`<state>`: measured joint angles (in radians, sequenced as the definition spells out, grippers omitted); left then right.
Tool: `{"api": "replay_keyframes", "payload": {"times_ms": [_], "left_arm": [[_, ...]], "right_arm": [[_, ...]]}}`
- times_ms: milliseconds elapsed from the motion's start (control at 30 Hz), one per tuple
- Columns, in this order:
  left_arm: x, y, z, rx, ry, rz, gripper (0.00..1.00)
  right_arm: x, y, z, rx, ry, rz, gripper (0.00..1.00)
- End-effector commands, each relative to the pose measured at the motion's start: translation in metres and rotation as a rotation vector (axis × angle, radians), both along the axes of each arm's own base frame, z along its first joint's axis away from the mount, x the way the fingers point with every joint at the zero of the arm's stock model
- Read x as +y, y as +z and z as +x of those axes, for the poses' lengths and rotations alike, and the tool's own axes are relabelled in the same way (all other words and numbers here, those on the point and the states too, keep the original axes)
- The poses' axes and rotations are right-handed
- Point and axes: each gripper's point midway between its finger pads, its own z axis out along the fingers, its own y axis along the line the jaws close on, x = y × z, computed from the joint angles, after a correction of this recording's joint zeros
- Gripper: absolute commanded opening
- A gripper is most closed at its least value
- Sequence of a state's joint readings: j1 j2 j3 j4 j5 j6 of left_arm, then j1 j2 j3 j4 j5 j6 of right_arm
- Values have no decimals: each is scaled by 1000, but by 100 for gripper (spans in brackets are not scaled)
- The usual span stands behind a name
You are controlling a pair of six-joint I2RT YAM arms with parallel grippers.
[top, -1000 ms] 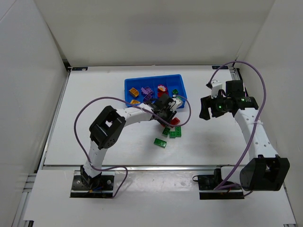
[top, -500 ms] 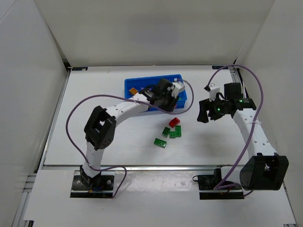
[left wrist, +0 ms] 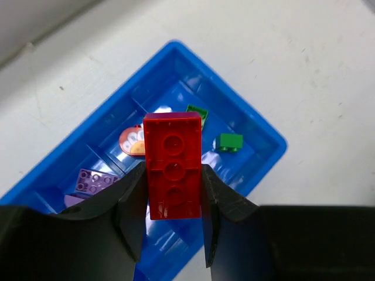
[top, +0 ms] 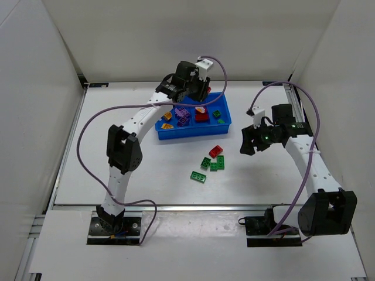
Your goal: Sort the legos into containers by color
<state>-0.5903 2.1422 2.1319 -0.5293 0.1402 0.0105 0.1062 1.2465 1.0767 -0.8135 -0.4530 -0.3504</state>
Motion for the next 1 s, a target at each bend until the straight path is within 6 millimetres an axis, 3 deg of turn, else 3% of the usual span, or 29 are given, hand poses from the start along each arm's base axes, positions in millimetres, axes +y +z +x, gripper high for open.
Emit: {"api": "replay_keyframes", "payload": {"times_ms": [0,67,200,433,467,567,600,633,700,833,867,933,967], "left_arm": [[-10,-32,5,72,-27,17,24],[-16,-49,11,92,-40,22,25],[-21,-59,19,112,-16,4,25],[0,-89,32,154,46,41,25],[3,-92,33,156,54,47,31],[15,-97,39,164,81,55,67],[19,-96,41,165,89,55,85],[22,-97,43,167,97,56,95],[27,-94,47,160,105,51,99],[36,-65,55,119,120,14,99],[39,-37,57,76,121,-15,100],[51,-2,61,13,126,-40,99],[62,35,59,-46,136,-59,99]], "right_arm": [[7,3,1,-16,47,16,74],[10,2,1,-13,60,15,74],[15,3,3,-24,98,6,74],[22,1,1,-50,175,-33,74],[25,1,0,-56,193,-33,75],[29,-1,-1,-65,222,-48,75],[32,-2,-1,-70,237,-53,76],[32,-2,0,-75,237,-63,76],[34,-4,1,-82,260,-79,76],[50,-1,-1,-113,338,-87,75],[56,2,2,-148,367,-92,75],[73,2,-3,-178,443,-104,75],[79,-1,1,-189,463,-114,75]]}}
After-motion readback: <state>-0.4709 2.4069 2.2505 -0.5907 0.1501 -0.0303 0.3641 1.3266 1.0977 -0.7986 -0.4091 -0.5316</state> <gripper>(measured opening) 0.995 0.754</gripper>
